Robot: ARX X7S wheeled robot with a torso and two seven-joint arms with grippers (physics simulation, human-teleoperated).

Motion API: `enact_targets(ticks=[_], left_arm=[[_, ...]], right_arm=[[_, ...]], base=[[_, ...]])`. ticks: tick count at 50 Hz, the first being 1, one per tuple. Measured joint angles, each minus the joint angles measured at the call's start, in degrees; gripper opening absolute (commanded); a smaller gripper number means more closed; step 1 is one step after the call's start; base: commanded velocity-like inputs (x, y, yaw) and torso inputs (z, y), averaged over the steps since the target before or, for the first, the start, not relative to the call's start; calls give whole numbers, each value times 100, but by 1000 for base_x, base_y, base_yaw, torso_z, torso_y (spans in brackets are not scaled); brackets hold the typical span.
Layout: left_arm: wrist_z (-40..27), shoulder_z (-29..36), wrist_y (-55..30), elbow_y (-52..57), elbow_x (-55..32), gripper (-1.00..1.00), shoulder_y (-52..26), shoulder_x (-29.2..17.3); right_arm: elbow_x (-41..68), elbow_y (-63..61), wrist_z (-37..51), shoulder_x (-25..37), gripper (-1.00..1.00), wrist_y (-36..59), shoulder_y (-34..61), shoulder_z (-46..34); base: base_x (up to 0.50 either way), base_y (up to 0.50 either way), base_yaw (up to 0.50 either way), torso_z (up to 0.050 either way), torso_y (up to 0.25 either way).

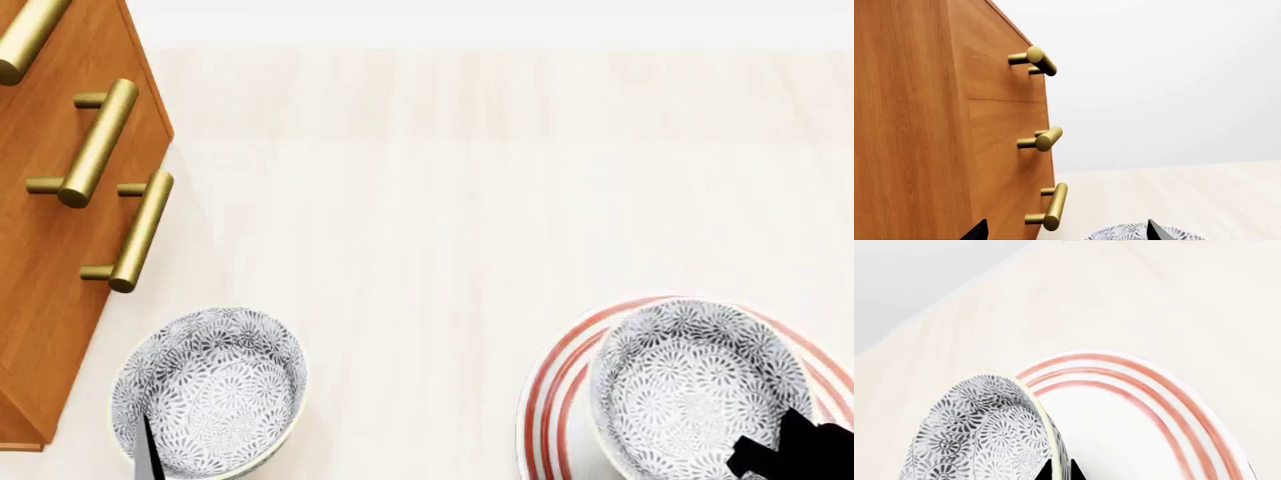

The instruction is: Pick up the bowl and put it in the front on the plate.

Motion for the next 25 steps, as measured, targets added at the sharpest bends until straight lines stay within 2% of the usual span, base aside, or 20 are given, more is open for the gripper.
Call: enact_targets(ticks=[25], left_arm=[[-47, 25, -41, 14, -27, 100, -13, -30]], right_arm=[[51, 210, 19, -74, -100, -57, -136, -16]], base=[[0, 0, 0, 0, 0]])
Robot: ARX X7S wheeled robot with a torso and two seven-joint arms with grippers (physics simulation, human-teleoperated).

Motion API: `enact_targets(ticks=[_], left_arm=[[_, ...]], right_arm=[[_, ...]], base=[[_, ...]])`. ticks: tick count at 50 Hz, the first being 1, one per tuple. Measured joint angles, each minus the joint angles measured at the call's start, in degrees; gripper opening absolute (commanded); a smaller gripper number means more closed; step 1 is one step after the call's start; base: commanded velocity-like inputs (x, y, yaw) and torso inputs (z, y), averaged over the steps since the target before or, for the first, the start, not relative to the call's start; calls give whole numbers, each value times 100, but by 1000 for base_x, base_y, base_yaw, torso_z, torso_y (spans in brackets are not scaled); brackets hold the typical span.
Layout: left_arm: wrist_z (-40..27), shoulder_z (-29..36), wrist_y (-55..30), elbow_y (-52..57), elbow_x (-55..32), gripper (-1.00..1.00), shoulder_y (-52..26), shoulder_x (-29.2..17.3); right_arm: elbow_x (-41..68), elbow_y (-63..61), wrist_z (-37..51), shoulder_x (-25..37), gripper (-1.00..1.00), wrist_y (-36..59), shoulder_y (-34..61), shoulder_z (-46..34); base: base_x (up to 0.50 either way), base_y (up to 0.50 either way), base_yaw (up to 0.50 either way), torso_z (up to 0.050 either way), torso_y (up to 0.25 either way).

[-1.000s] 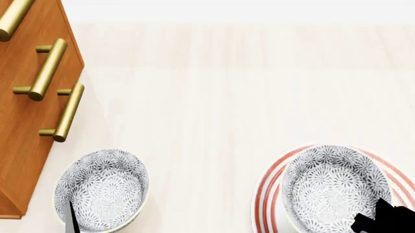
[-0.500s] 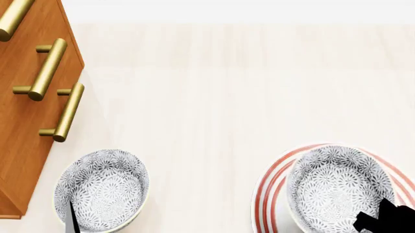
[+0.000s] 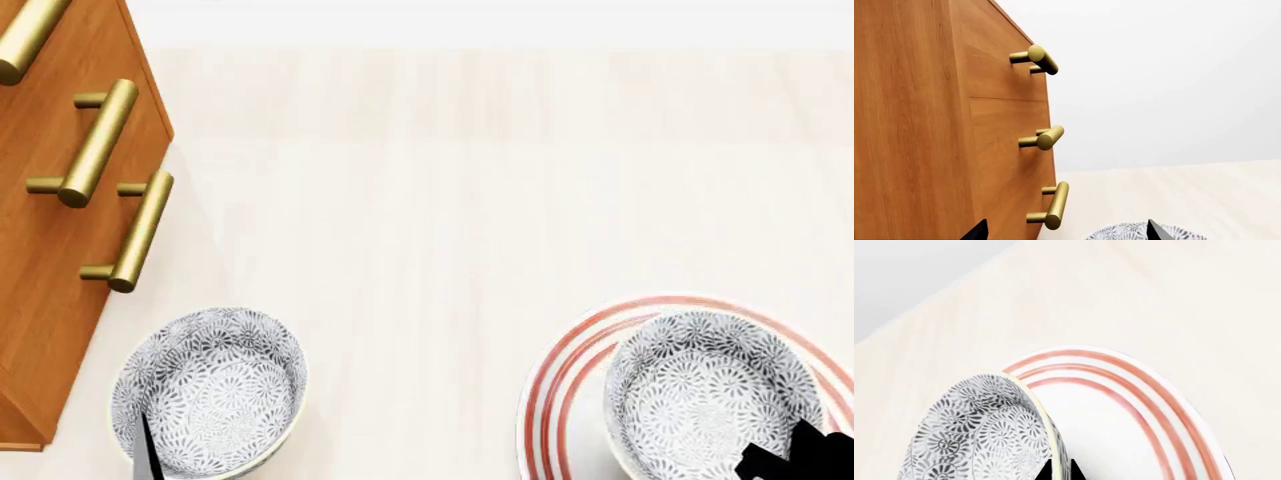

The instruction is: Pick up the bowl and put it in the front on the plate.

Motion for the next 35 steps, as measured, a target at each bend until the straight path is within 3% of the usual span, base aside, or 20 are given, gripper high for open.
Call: enact_targets(ticks=[35], left_arm=[[-26, 61, 7, -49, -70, 100, -24, -39]], right_arm=[[-69, 232, -17, -166, -100, -33, -83, 29]], base=[[0, 0, 0, 0, 0]])
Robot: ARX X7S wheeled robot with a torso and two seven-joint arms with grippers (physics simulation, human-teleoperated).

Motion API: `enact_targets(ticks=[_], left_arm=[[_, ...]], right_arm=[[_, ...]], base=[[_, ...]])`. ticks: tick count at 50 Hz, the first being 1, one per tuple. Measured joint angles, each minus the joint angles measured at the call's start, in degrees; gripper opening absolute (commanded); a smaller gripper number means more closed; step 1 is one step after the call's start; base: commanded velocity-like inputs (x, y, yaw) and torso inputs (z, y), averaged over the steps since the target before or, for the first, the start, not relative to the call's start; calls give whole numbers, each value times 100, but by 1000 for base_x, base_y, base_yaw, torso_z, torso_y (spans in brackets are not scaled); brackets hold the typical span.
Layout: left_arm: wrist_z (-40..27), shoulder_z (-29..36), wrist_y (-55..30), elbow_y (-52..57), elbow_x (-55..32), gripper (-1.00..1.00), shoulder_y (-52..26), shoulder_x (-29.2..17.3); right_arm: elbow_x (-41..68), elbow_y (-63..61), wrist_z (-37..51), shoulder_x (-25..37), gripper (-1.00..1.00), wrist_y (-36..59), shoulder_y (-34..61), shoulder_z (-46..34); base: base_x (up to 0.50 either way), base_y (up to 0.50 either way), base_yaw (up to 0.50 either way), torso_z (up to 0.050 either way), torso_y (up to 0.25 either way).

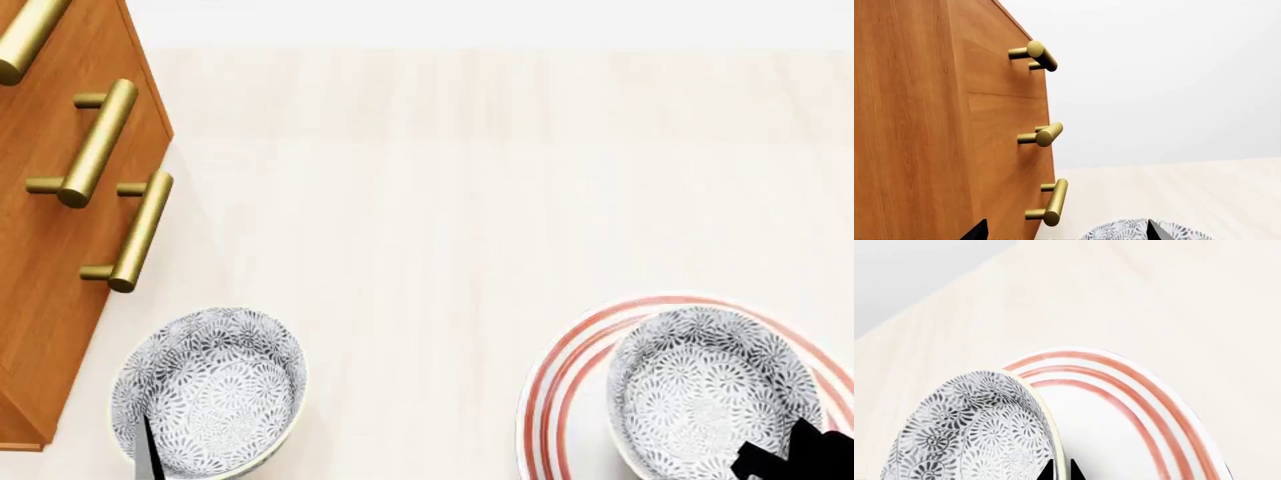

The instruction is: Pick up the bowl and put it in the front on the plate.

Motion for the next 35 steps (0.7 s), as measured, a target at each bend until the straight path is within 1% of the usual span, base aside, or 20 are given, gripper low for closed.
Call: enact_targets(ticks=[9, 10, 19, 35], left_arm=[[-5, 9, -13, 5, -36, 100, -1, -11], [-6, 11, -14, 7, -38, 100, -1, -13], [-17, 22, -24, 19, -51, 100, -3, -24], [-51, 31, -46, 46, -62, 100, -11, -40]], right_arm=[[-84, -59, 15, -14, -100, 27, -5, -9], [-101, -65, 18, -13, 100, 31, -5, -11], [-270, -170, 95, 103, 100, 124, -26, -53], [-530, -407, 622, 700, 100, 237, 421, 270]], base=[[0, 0, 0, 0, 0], [0, 0, 0, 0, 0], [0, 0, 0, 0, 0], [0, 0, 0, 0, 0]])
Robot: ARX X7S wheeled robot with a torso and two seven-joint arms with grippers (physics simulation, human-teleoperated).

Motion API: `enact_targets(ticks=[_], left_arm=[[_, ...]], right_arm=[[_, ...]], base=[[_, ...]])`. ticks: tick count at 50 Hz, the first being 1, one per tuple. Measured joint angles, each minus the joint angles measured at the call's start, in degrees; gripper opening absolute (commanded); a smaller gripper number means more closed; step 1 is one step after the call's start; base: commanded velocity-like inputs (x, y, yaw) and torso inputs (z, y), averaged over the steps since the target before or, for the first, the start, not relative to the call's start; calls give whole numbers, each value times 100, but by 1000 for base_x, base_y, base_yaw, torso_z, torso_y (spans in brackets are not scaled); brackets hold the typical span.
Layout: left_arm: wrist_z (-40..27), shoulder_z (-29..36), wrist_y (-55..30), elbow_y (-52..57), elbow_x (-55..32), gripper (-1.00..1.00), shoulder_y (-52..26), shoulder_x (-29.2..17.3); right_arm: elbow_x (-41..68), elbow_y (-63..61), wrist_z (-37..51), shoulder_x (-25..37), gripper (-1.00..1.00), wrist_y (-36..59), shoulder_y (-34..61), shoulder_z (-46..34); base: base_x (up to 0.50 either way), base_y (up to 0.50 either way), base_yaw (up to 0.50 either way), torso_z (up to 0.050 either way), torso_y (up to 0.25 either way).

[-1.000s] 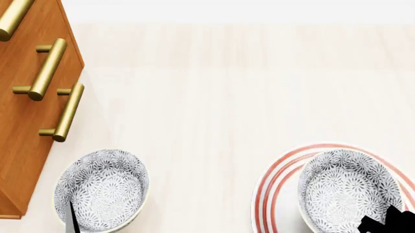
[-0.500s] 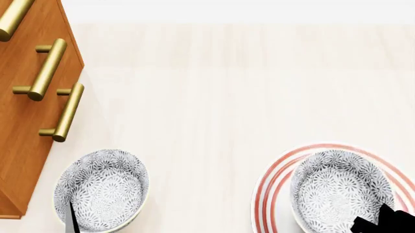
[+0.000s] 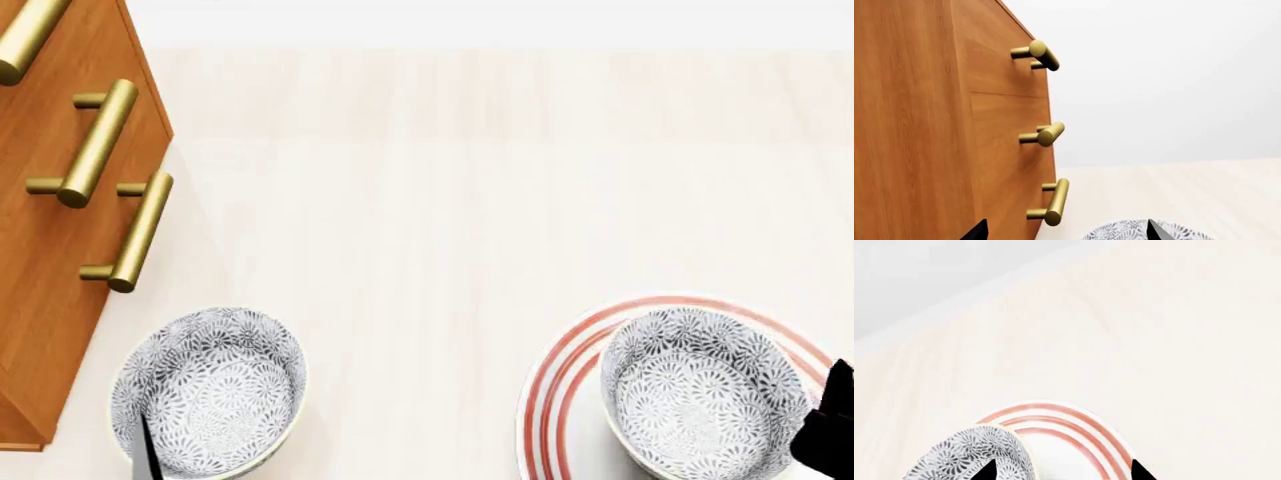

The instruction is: Pick up the bowl and put it in the front on the plate.

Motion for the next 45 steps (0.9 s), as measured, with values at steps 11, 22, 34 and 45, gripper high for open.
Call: enact_targets(ticks=[11, 22, 34, 45], left_arm=[[-32, -61, -103, 158, -72, 100, -40, -43], [-59, -187, -219, 417, -149, 100, 12, -198], [-373, -702, 97, 257, -236, 100, 318, -473], [-855, -1439, 74, 118, -596, 100, 102, -598]], right_arm=[[-1073, -98, 1443, 89, 100, -1059, 3, 54], [-4217, 357, 4085, -705, 100, -2215, -941, -84], [-6821, 1162, 5939, -1770, 100, -2172, -2756, 1167], [-7926, 1522, 6466, -2253, 100, -1802, -4211, 3265]], base=[[0, 0, 0, 0, 0], [0, 0, 0, 0, 0], [0, 0, 0, 0, 0], [0, 0, 0, 0, 0]])
